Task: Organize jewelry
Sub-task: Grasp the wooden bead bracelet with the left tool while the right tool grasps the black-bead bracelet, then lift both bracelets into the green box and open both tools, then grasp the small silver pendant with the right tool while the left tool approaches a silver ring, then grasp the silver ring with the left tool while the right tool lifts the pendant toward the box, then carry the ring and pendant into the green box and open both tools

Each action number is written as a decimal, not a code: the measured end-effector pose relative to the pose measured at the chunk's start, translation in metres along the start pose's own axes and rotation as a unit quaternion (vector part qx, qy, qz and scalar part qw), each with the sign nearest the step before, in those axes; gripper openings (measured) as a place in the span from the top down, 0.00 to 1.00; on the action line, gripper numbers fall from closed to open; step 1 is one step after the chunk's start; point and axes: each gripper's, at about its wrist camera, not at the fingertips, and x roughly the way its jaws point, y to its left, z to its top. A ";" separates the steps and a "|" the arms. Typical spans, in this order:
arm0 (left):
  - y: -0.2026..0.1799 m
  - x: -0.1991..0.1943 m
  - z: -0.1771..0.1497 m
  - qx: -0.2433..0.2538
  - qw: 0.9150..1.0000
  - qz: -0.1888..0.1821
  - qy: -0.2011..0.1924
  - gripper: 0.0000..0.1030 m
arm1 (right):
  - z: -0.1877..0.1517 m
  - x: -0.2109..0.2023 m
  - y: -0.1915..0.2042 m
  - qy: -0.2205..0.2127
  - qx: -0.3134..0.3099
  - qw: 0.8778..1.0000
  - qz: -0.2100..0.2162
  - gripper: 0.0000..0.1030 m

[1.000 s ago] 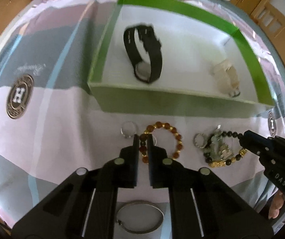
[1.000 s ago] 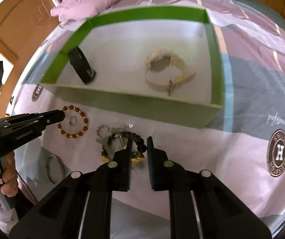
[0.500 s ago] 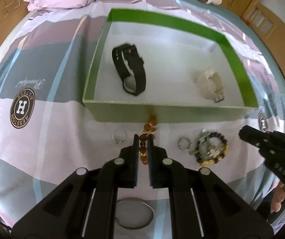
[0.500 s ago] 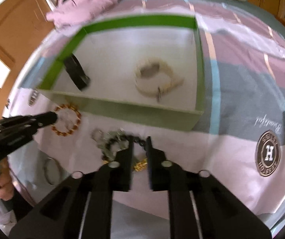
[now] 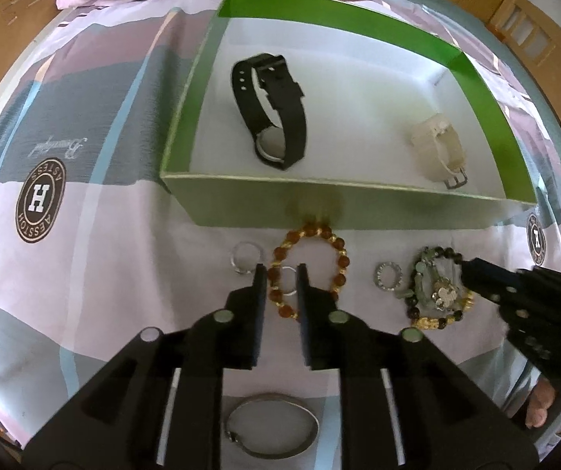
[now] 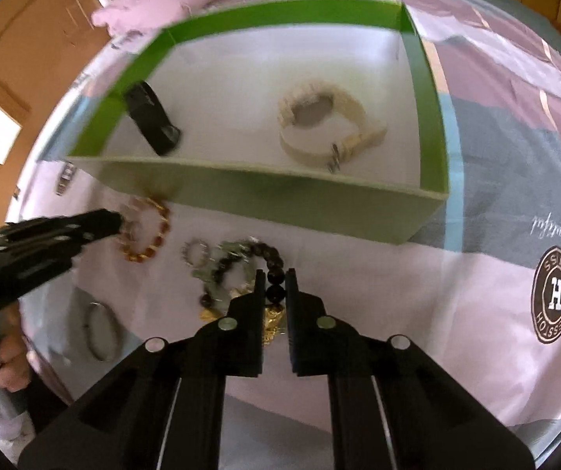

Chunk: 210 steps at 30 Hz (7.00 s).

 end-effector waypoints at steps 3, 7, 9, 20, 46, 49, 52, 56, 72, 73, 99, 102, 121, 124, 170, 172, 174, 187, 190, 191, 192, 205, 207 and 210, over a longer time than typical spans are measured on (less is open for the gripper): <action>0.005 0.001 0.001 -0.005 1.000 0.007 -0.001 0.70 | 0.002 -0.013 0.004 -0.014 -0.002 1.000 0.008 0.91; 0.006 0.011 0.001 -0.004 1.000 0.014 0.012 0.66 | 0.000 -0.009 0.001 -0.005 -0.005 1.000 0.004 0.91; 0.006 0.018 0.000 -0.001 1.000 0.020 0.020 0.65 | 0.002 -0.002 0.002 0.001 -0.006 1.000 0.001 0.91; 0.008 -0.019 0.003 -0.002 1.000 -0.016 -0.019 0.93 | 0.003 -0.027 0.009 -0.033 -0.014 0.999 0.018 0.91; -0.005 -0.061 0.003 0.019 0.997 -0.030 -0.069 0.93 | 0.006 -0.063 0.018 -0.095 -0.031 0.993 0.058 0.91; -0.006 -0.057 0.002 0.022 0.997 -0.029 -0.064 0.93 | 0.006 -0.062 0.019 -0.095 -0.030 0.993 0.063 0.91; -0.007 -0.062 0.003 0.023 0.997 -0.033 -0.069 0.93 | 0.008 -0.069 0.019 -0.108 -0.031 0.992 0.063 0.91; -0.012 -0.080 0.018 0.023 0.995 -0.034 -0.088 0.93 | 0.021 -0.087 0.023 -0.136 -0.031 0.989 0.054 0.91; -0.028 -0.058 0.078 0.039 0.995 -0.011 -0.094 0.93 | 0.065 -0.052 0.012 -0.138 -0.014 0.990 -0.007 0.66; -0.027 -0.058 0.077 0.038 0.995 -0.013 -0.092 0.93 | 0.064 -0.057 0.011 -0.142 -0.010 0.990 -0.004 0.62; 0.022 -0.013 0.017 -0.001 0.999 0.046 0.016 0.50 | -0.017 0.022 0.034 0.106 -0.131 0.986 0.008 0.73; 0.021 -0.007 0.017 0.000 0.999 0.049 0.016 0.47 | -0.004 0.007 0.012 0.076 -0.084 0.993 -0.008 0.73; 0.031 0.029 0.024 -0.016 0.998 0.046 0.031 0.67 | 0.002 -0.008 -0.051 0.046 0.038 0.992 -0.109 0.59; 0.031 0.026 0.025 -0.021 0.999 0.032 0.031 0.82 | 0.006 -0.005 -0.065 0.045 0.047 0.990 -0.123 0.50; 0.016 0.013 0.021 -0.001 0.999 0.030 0.014 0.82 | -0.003 0.008 -0.022 0.039 -0.004 0.998 -0.045 0.87; 0.016 0.006 0.019 -0.003 1.000 0.021 0.008 0.82 | -0.002 0.003 -0.018 0.027 -0.009 0.999 -0.036 0.87; 0.016 -0.005 0.018 -0.003 1.000 0.013 0.001 0.82 | 0.001 -0.002 -0.017 0.019 -0.011 1.000 -0.012 0.87; 0.010 -0.054 0.026 0.004 0.997 -0.015 -0.073 0.82 | 0.016 -0.063 -0.012 -0.142 -0.001 0.990 0.028 0.87; 0.012 -0.056 0.032 -0.001 0.997 -0.015 -0.079 0.82 | 0.024 -0.055 -0.012 -0.131 0.001 0.991 0.005 0.87; 0.013 -0.055 0.034 -0.002 0.997 -0.014 -0.079 0.82 | 0.028 -0.049 -0.012 -0.127 0.003 0.992 -0.005 0.87; 0.014 -0.055 0.038 -0.003 0.997 -0.010 -0.078 0.82 | 0.032 -0.045 -0.011 -0.125 0.004 0.992 -0.011 0.87; 0.014 -0.046 0.061 -0.019 0.996 -0.009 -0.091 0.82 | 0.047 -0.020 -0.009 -0.125 0.023 0.992 -0.010 0.87; 0.013 -0.043 0.060 -0.019 0.996 -0.005 -0.090 0.82 | 0.046 -0.018 -0.009 -0.124 0.023 0.992 -0.011 0.87; 0.012 -0.038 0.060 -0.018 0.996 0.000 -0.087 0.82 | 0.046 -0.016 -0.009 -0.122 0.022 0.992 -0.011 0.87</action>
